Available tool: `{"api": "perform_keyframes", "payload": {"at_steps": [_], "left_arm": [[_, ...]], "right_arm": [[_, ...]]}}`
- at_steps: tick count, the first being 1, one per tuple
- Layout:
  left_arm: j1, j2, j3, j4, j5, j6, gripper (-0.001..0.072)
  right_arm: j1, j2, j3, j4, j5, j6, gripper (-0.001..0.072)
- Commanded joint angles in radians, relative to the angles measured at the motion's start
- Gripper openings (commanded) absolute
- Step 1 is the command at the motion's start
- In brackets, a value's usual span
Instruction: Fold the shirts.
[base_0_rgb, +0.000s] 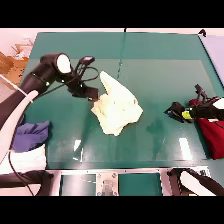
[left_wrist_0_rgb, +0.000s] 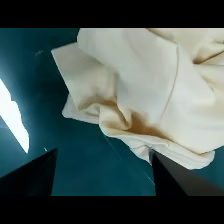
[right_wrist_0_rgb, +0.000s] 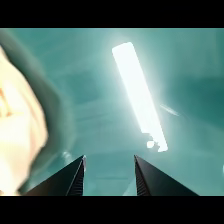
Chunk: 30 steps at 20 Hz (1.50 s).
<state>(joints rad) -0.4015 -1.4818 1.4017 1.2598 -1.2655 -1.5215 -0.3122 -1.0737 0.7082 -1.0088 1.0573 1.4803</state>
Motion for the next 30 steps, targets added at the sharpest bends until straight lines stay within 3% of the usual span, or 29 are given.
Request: {"api": "perform_keyframes", "payload": {"at_steps": [1,4,9,10,11,12,16,17,18,19,20,25,30], "left_arm": [[0.015,-0.001,-0.174,-0.174,0.04,0.012,0.0652],[-0.032,-0.001,-0.325,-0.298,0.185,0.013,0.0651],[-0.155,-0.025,-0.416,-0.366,0.399,0.012,0.0648],[-0.167,-0.036,-0.416,-0.365,0.403,0.012,0.0582],[-0.167,-0.043,-0.416,-0.365,0.4,0.012,0.036],[-0.162,-0.045,-0.416,-0.357,0.391,0.012,0.0037],[-0.106,-0.044,-0.4,-0.325,0.288,0.039,0.0024],[-0.084,-0.044,-0.392,-0.313,0.253,0.046,0.0024],[-0.06,-0.044,-0.383,-0.31,0.22,0.066,0.0024],[-0.031,-0.044,-0.368,-0.294,0.186,0.065,0.0024],[0.0,-0.044,-0.35,-0.27,0.156,0.064,0.0024],[0.171,-0.044,-0.262,-0.201,0.068,0.056,0.0024],[0.2,-0.044,-0.129,-0.214,0.078,0.083,0.0024]], "right_arm": [[0.002,-0.149,0.039,0.21,-0.029,-0.172,0.0373],[0.041,-0.317,0.137,0.332,-0.024,-0.268,0.0373],[0.201,-0.487,0.319,0.347,-0.02,-0.281,0.0373],[0.233,-0.514,0.35,0.347,-0.02,-0.281,0.0373],[0.259,-0.536,0.372,0.347,-0.02,-0.281,0.0373],[0.283,-0.558,0.388,0.347,-0.014,-0.28,0.0373],[0.341,-0.597,0.396,0.348,-0.014,-0.28,0.0365],[0.342,-0.599,0.396,0.348,-0.022,-0.28,0.0316],[0.341,-0.602,0.396,0.355,-0.029,-0.28,0.0208],[0.335,-0.602,0.396,0.354,-0.038,-0.281,0.004],[0.321,-0.602,0.396,0.354,-0.04,-0.281,0.0015],[0.209,-0.552,0.378,0.32,0.052,-0.281,0.0014],[0.16,-0.308,0.235,0.317,0.055,-0.289,0.0014]]}}
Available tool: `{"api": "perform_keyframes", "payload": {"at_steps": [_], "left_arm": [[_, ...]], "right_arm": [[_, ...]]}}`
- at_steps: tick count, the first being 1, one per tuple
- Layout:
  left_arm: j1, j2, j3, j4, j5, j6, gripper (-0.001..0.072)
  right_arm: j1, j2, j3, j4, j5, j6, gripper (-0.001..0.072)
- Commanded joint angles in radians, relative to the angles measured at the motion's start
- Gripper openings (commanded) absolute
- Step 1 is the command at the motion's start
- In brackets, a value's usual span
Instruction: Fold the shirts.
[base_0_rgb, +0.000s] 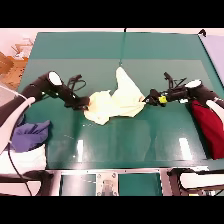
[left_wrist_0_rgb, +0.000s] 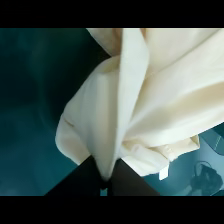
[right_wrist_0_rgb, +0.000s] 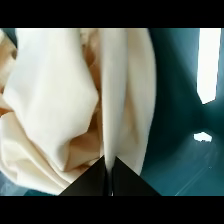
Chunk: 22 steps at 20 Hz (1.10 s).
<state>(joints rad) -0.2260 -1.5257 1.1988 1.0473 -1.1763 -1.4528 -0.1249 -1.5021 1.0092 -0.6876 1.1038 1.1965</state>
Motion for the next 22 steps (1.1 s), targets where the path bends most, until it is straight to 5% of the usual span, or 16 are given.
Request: {"api": "perform_keyframes", "payload": {"at_steps": [1,7,14,22], "left_arm": [[0.024,0.003,0.124,-0.023,-0.021,0.02,0.0024],[0.024,0.175,0.508,-0.091,-0.058,0.093,0.0024],[0.024,0.394,0.808,-0.066,-0.136,0.101,0.0024],[0.024,0.414,0.815,0.15,-0.073,0.1,0.0024]], "right_arm": [[-0.029,0.18,-0.071,-0.004,0.006,-0.005,0.0014],[-0.047,0.523,0.177,-0.002,-0.014,0.005,0.0015],[-0.126,0.686,0.571,-0.006,-0.008,0.042,0.0015],[-0.125,0.714,0.506,-0.047,0.076,0.041,0.0015]]}}
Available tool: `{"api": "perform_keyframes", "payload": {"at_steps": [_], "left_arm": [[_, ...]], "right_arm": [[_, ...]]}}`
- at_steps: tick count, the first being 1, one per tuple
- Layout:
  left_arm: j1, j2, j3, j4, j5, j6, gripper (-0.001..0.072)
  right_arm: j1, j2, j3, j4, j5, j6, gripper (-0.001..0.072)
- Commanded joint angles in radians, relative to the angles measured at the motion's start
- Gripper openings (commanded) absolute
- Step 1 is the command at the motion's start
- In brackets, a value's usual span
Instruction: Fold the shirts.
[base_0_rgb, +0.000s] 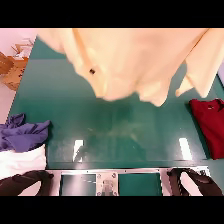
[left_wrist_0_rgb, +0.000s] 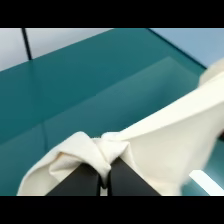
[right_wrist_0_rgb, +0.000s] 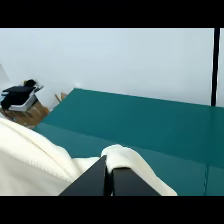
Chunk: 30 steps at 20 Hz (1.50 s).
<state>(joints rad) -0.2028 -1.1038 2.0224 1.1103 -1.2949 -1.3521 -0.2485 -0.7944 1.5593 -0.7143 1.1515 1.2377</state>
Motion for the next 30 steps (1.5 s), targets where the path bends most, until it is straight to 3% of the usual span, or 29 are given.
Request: {"api": "perform_keyframes", "payload": {"at_steps": [1,4,9,13,14,15,16,17,18,19,20,21,23,26,30], "left_arm": [[0.001,-0.031,-0.029,0.09,0.068,0.0,0.0023],[0.001,-0.16,-0.095,0.086,0.091,0.023,0.0024],[0.0,-0.509,-0.174,-0.007,0.156,0.052,0.0025],[0.0,-0.747,-0.174,-0.198,0.217,0.04,0.0026],[0.0,-0.77,-0.174,-0.21,0.212,0.017,0.0032],[0.0,-0.779,-0.174,-0.207,0.2,-0.005,0.03],[0.006,-0.777,-0.172,-0.197,0.177,-0.021,0.066],[0.019,-0.774,-0.16,-0.192,0.126,-0.04,0.072],[0.038,-0.771,-0.135,-0.185,0.039,-0.06,0.072],[0.059,-0.771,-0.105,-0.177,-0.07,-0.092,0.0644],[0.08,-0.771,-0.081,-0.175,-0.177,-0.095,0.0271],[0.097,-0.771,-0.068,-0.175,-0.279,-0.084,0.0023],[0.1,-0.771,-0.068,-0.169,-0.391,-0.106,0.0024],[0.053,-0.763,-0.113,-0.168,-0.452,-0.115,0.0023],[-0.076,-0.59,-0.428,-0.079,-0.275,-0.114,0.0023]], "right_arm": [[0.003,0.005,-0.106,-0.02,0.024,0.0,0.0016],[0.047,-0.01,-0.355,-0.019,-0.053,-0.02,0.0016],[0.209,-0.197,-0.77,-0.019,-0.388,-0.05,0.0016],[0.238,-0.469,-0.79,0.0,-0.532,-0.045,0.0019],[0.224,-0.513,-0.772,0.0,-0.53,-0.042,0.0117],[0.205,-0.535,-0.758,0.0,-0.527,-0.042,0.0291],[0.172,-0.537,-0.743,-0.001,-0.504,-0.042,0.0408],[0.13,-0.529,-0.721,-0.001,-0.453,-0.042,0.0424],[0.074,-0.517,-0.694,-0.003,-0.373,-0.042,0.0424],[0.014,-0.496,-0.675,-0.005,-0.293,-0.046,0.0423],[-0.05,-0.467,-0.665,-0.009,-0.218,-0.047,0.0423],[-0.106,-0.436,-0.666,-0.012,-0.169,-0.058,0.0421],[-0.206,-0.38,-0.684,-0.031,-0.116,-0.069,0.0419],[-0.314,-0.34,-0.743,-0.066,-0.109,-0.068,0.042],[-0.38,-0.342,-0.849,-0.068,-0.161,-0.068,0.042]]}}
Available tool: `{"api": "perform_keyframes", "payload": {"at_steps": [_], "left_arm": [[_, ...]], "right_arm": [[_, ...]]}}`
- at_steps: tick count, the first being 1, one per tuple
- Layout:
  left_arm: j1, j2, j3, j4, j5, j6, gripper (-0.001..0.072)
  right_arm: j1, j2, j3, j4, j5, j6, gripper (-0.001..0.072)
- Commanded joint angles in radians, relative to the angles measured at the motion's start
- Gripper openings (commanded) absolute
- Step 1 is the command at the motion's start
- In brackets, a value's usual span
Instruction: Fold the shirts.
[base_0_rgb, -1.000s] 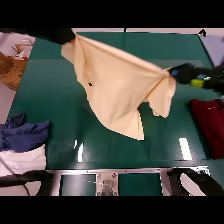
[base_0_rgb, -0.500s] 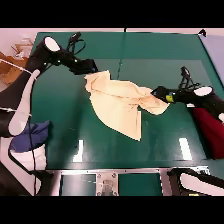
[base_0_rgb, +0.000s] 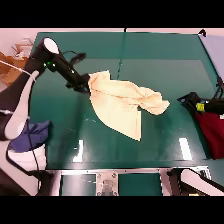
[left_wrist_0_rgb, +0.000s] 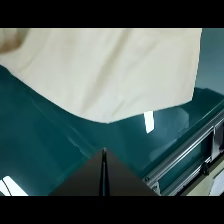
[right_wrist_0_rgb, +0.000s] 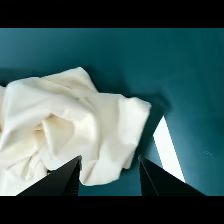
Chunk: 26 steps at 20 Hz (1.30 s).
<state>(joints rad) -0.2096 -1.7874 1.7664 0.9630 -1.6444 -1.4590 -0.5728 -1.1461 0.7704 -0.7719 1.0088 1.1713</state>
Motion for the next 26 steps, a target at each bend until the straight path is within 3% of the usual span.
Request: {"api": "perform_keyframes", "payload": {"at_steps": [1,5,7,9,13,16,17,18,19,22,26], "left_arm": [[-0.098,0.162,-0.282,0.107,0.151,-0.014,0.0023],[-0.158,0.433,-0.727,0.097,0.545,-0.133,0.0024],[-0.192,0.507,-0.9,0.013,0.721,-0.189,0.0041],[-0.25,0.503,-0.986,-0.097,0.869,-0.19,0.0605],[-0.379,0.429,-1.015,-0.187,1.125,-0.19,0.0599],[-0.386,0.365,-1.015,-0.236,1.213,-0.19,0.0597],[-0.386,0.354,-1.015,-0.241,1.225,-0.19,0.0439],[-0.386,0.351,-1.015,-0.241,1.234,-0.19,0.015],[-0.381,0.352,-1.01,-0.237,1.237,-0.183,0.0026],[-0.266,0.394,-0.977,-0.192,1.077,-0.082,0.0024],[0.018,0.527,-0.967,0.021,0.798,-0.076,0.0024]], "right_arm": [[-0.056,0.007,-0.074,-0.01,-0.037,-0.002,0.042],[-0.055,-0.002,-0.093,0.004,-0.063,-0.002,0.0421],[-0.054,-0.004,-0.092,0.005,-0.074,-0.002,0.0422],[-0.054,-0.009,-0.092,0.016,-0.085,-0.002,0.0423],[-0.051,-0.016,-0.092,0.036,-0.084,-0.002,0.0423],[-0.051,-0.016,-0.092,0.036,-0.081,-0.002,0.0423],[-0.049,-0.016,-0.093,0.036,-0.08,-0.002,0.0423],[-0.047,-0.016,-0.093,0.036,-0.08,-0.002,0.0423],[-0.047,-0.016,-0.093,0.036,-0.076,-0.002,0.0425],[-0.048,-0.016,-0.103,0.035,-0.066,-0.002,0.0432],[-0.046,-0.022,-0.174,0.053,-0.072,-0.002,0.0432]]}}
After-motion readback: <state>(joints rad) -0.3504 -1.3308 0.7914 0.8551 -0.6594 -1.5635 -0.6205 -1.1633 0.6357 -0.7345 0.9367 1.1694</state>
